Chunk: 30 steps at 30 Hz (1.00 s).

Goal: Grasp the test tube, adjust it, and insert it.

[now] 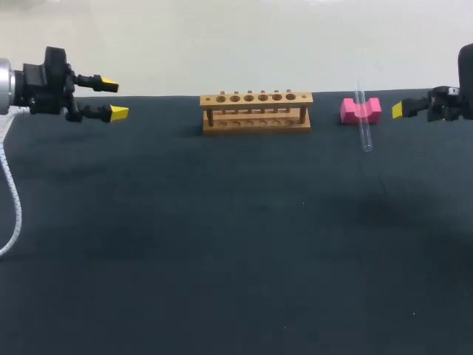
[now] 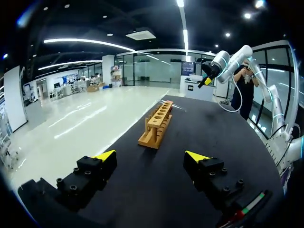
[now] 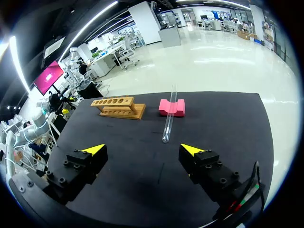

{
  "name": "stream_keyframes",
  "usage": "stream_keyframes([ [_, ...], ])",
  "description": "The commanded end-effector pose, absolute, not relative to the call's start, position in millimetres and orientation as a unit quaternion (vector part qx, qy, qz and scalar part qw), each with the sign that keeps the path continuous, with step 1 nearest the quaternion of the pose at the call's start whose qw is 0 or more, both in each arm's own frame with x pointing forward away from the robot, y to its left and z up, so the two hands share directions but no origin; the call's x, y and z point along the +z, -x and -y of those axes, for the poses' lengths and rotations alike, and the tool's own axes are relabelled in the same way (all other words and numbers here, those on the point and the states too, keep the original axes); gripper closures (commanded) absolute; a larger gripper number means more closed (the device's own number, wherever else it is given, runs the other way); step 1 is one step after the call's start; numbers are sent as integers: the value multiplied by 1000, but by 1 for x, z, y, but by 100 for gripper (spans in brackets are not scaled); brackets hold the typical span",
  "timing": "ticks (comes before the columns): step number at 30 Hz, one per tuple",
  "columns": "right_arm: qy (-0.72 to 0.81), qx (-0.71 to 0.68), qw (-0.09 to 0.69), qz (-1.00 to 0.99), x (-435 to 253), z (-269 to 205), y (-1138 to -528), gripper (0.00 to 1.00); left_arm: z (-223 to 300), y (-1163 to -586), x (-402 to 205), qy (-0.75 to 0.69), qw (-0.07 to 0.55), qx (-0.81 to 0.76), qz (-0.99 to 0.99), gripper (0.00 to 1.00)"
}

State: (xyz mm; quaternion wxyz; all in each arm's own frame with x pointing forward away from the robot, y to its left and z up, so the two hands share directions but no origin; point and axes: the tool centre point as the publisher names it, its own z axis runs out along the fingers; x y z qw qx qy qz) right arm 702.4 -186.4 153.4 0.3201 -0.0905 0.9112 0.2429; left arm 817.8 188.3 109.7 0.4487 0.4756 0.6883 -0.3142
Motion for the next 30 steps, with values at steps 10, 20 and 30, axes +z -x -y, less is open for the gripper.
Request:
stream_keyframes([
  [10, 91, 243, 320, -911, 153, 186, -703, 0, -167, -837, 92, -506, 418, -359, -664, 0],
  [20, 91, 243, 320, -911, 153, 186, -703, 0, -150, -835, 93, -503, 427, -363, -658, 0],
  [30, 91, 243, 320, -911, 153, 186, -703, 0, -138, -828, 92, -500, 413, -355, -674, 55],
])
